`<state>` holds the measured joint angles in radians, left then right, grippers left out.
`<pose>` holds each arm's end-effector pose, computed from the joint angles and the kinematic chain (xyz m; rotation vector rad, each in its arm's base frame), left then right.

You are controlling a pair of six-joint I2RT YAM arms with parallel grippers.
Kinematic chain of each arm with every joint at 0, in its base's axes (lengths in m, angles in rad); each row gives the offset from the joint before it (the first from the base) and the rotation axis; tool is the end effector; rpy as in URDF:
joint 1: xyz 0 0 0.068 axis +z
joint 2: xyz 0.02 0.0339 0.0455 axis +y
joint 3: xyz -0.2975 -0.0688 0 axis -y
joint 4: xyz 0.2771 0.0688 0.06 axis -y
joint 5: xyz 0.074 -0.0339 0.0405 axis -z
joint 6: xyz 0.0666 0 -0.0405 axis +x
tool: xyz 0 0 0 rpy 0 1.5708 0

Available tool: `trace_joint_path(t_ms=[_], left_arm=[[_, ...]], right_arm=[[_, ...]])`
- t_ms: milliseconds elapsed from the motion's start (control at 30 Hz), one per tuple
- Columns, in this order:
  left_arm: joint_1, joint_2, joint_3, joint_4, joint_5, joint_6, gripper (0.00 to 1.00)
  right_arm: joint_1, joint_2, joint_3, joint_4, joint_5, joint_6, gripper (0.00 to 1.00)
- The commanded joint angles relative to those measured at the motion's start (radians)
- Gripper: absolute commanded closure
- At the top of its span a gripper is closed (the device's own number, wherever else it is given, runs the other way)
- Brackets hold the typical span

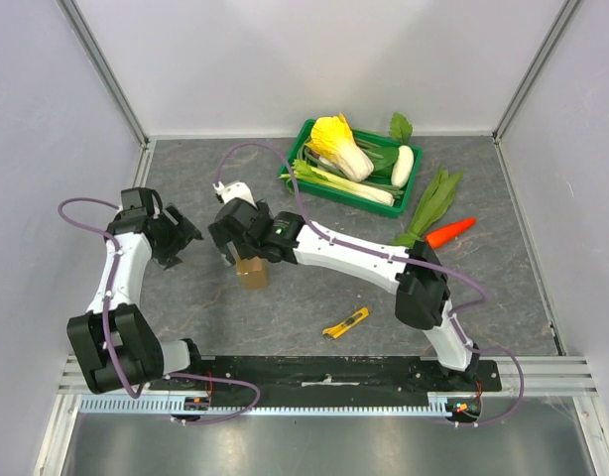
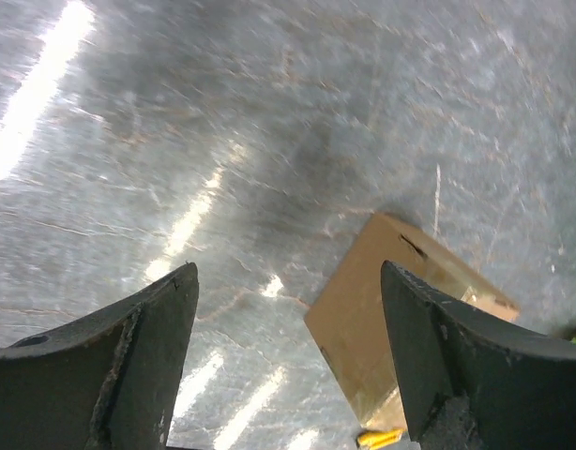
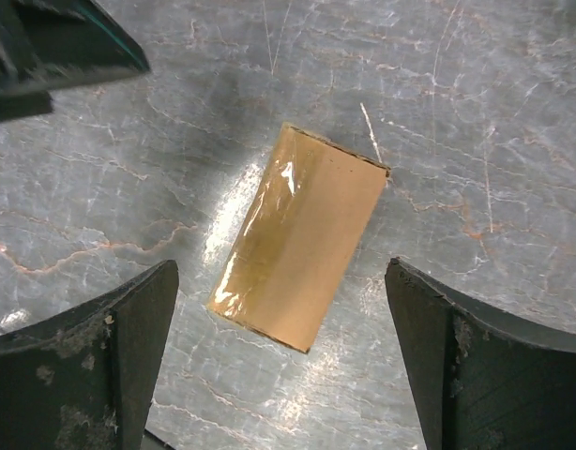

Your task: Unpack the express box

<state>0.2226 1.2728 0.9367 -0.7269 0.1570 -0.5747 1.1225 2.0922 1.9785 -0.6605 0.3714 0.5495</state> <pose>0.2773 0.0521 0.2410 -0.9789 2.4635 -0.3257 0.2591 0.4830 0.3045 -0.4779 2.2686 0.4305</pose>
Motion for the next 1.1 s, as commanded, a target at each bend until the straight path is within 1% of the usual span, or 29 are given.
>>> trace_joint_path(t_ms=[0, 200, 367, 433, 500, 567, 633, 667, 700, 733, 767, 800, 833, 867, 900, 933, 967, 1000, 1033, 1067], left_arm=[[0.049, 0.037, 0.047, -0.011, -0.073, 0.022, 0.16], [0.058, 0.057, 0.016, 0.024, -0.047, 0.016, 0.15], [0.064, 0.065, 0.011, 0.029, -0.043, 0.024, 0.15], [0.066, 0.066, 0.011, 0.03, -0.034, 0.027, 0.15], [0.067, 0.069, 0.011, 0.03, -0.028, 0.029, 0.15], [0.066, 0.069, 0.01, 0.03, -0.02, 0.033, 0.15], [0.066, 0.066, 0.007, 0.03, -0.008, 0.035, 0.15], [0.067, 0.063, 0.005, 0.03, -0.005, 0.038, 0.15], [0.067, 0.062, 0.004, 0.03, 0.004, 0.039, 0.15], [0.067, 0.06, -0.002, 0.037, 0.013, 0.042, 0.15], [0.067, 0.056, -0.004, 0.041, 0.024, 0.047, 0.15], [0.067, 0.054, -0.009, 0.044, 0.053, 0.05, 0.15], [0.067, 0.053, -0.019, 0.05, 0.073, 0.053, 0.15], [0.067, 0.051, -0.024, 0.067, 0.094, 0.055, 0.16], [0.064, 0.053, -0.027, 0.073, 0.128, 0.061, 0.16], [0.067, 0.053, -0.039, 0.078, 0.144, 0.065, 0.16], [0.066, 0.053, -0.044, 0.09, 0.162, 0.07, 0.16], [0.066, 0.054, -0.048, 0.095, 0.18, 0.073, 0.16], [0.067, 0.053, -0.058, 0.098, 0.187, 0.073, 0.16], [0.066, 0.053, -0.062, 0.103, 0.193, 0.075, 0.16]], right_arm=[[-0.016, 0.071, 0.052, -0.025, 0.017, 0.046, 0.02], [-0.016, 0.132, 0.089, -0.047, 0.023, 0.079, 0.02], [-0.02, 0.184, 0.126, -0.053, -0.012, 0.096, 0.02], [-0.024, 0.2, 0.128, -0.056, -0.052, 0.109, 0.02], [-0.044, 0.213, 0.125, -0.056, -0.119, 0.131, 0.11], [-0.078, 0.212, 0.099, -0.05, -0.185, 0.161, 0.25], [-0.101, 0.186, 0.057, -0.022, -0.259, 0.173, 0.3], [-0.119, 0.166, -0.013, 0.028, -0.275, 0.185, 0.36], [-0.13, 0.113, -0.061, 0.071, -0.301, 0.193, 0.38], [-0.151, 0.088, -0.107, 0.15, -0.357, 0.207, 0.39], [-0.162, 0.065, -0.185, 0.192, -0.405, 0.216, 0.4], [-0.174, 0.028, -0.219, 0.229, -0.437, 0.239, 0.41], [-0.197, 0.014, -0.245, 0.286, -0.512, 0.248, 0.4], [-0.211, 0.003, -0.301, 0.323, -0.555, 0.256, 0.39], [-0.222, -0.021, -0.338, 0.373, -0.59, 0.297, 0.39], [-0.246, -0.033, -0.378, 0.494, -0.635, 0.317, 0.38], [-0.256, -0.044, -0.456, 0.559, -0.701, 0.348, 0.38], [-0.263, -0.053, -0.486, 0.609, -0.733, 0.372, 0.37], [-0.277, -0.052, -0.528, 0.703, -0.762, 0.412, 0.36], [-0.282, -0.047, -0.544, 0.738, -0.802, 0.431, 0.35]])
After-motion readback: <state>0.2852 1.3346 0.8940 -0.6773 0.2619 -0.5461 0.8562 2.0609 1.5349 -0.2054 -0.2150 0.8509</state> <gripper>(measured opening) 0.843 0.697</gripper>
